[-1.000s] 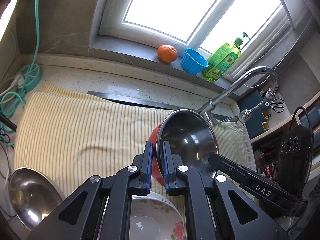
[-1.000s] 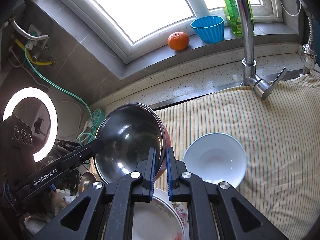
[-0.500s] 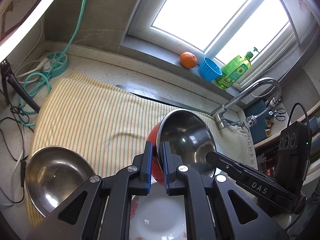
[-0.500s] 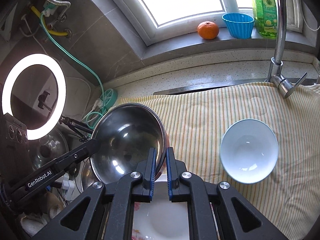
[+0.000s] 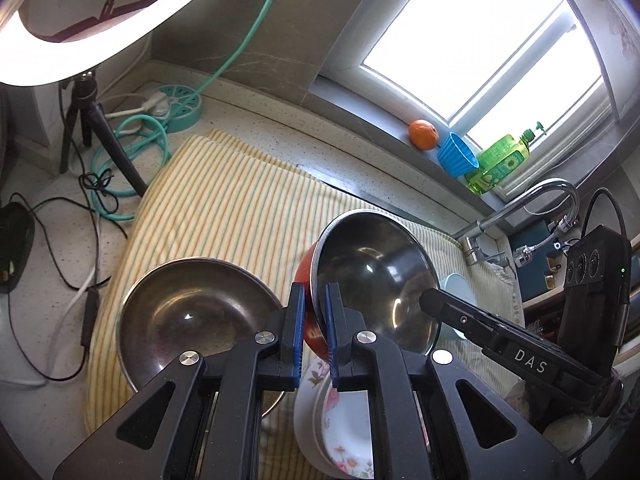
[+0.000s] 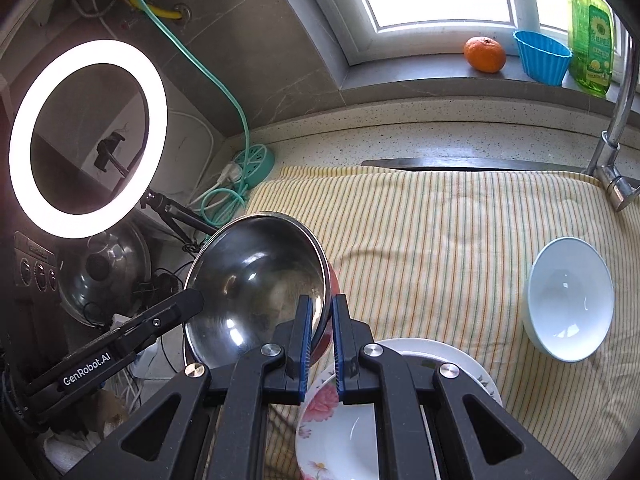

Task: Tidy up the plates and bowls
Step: 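Carry the red-bottomed bowl over to the plain steel bowl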

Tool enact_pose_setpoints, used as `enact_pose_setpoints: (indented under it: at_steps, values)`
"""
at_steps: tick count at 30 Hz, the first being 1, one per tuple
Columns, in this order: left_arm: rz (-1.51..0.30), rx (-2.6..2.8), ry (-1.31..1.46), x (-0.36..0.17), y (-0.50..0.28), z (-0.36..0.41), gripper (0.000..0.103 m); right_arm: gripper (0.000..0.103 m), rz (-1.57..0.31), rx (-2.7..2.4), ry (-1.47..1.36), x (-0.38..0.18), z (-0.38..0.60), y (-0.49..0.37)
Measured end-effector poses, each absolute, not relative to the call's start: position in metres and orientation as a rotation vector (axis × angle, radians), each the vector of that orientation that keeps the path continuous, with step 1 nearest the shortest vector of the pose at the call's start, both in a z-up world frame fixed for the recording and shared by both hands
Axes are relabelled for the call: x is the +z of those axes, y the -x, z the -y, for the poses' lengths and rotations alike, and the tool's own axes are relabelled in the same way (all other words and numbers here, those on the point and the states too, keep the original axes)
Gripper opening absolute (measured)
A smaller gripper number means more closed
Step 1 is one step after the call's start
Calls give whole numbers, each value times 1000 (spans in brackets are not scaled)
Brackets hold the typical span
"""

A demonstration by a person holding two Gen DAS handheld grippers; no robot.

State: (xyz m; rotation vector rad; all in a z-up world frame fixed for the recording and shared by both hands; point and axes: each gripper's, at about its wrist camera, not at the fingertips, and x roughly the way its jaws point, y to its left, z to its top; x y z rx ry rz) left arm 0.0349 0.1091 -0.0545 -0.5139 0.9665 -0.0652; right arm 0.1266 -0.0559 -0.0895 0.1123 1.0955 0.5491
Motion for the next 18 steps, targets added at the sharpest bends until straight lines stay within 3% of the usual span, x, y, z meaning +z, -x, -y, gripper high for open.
enact_pose_setpoints:
  at_steps: [18]
  values:
    - [-1015,54,572,-90,4,-166,8,9,-1166,637,33,-120,-22,-110]
